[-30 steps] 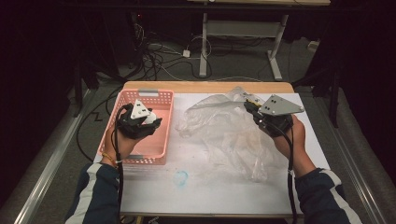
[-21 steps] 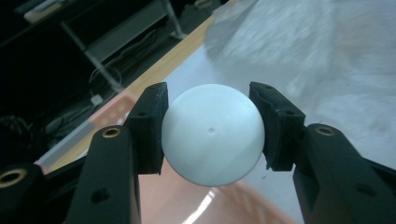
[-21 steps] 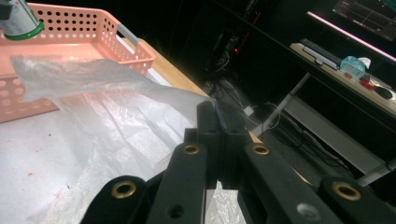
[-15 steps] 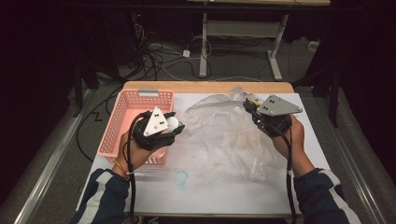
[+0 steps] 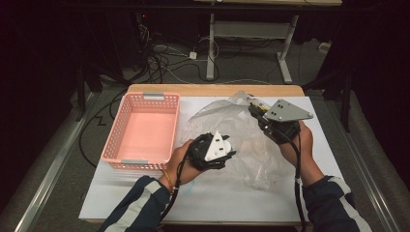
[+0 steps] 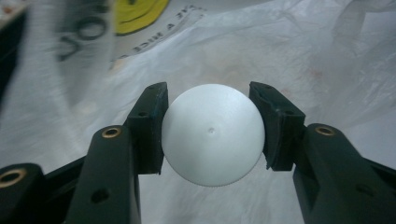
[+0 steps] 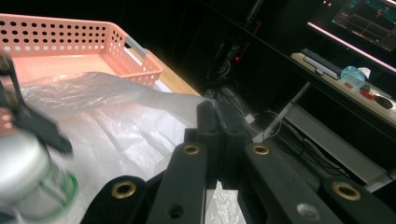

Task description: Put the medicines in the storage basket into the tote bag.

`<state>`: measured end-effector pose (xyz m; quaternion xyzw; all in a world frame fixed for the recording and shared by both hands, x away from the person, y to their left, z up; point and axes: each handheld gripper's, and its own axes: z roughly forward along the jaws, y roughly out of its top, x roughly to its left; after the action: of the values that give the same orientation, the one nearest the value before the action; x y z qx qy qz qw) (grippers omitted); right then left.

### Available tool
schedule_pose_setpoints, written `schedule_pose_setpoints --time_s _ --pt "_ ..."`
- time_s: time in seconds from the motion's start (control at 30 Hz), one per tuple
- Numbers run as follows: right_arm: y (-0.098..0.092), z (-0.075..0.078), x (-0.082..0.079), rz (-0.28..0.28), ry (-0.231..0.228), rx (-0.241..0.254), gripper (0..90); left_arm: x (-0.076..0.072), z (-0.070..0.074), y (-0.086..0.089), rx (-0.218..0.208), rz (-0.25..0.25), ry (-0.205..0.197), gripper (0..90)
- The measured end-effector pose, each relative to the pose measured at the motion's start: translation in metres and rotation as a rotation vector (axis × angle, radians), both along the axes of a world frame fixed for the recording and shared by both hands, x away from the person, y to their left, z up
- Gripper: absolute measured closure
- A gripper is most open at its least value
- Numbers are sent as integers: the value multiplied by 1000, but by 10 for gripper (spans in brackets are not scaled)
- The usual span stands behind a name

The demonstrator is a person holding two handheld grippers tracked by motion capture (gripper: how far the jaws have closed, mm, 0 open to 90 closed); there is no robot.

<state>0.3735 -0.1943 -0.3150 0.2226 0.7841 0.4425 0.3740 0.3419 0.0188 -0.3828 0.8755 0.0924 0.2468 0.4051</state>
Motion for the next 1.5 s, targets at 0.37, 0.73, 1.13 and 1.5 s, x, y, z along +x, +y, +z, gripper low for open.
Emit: schedule_pose_setpoints --time_s 0.37,0.73,1.13,1.5 --pt "-3 -1 1 -7 10 19 900 21 -25 -33 28 19 49 481" --pt "-3 0 -1 15 30 29 900 62 -59 -50 52 113 120 480" --pt "-3 -6 0 27 50 24 900 80 -73 -51 23 180 185 403" --pt "-9 -9 4 3 52 26 900 26 -55 -46 68 122 14 221"
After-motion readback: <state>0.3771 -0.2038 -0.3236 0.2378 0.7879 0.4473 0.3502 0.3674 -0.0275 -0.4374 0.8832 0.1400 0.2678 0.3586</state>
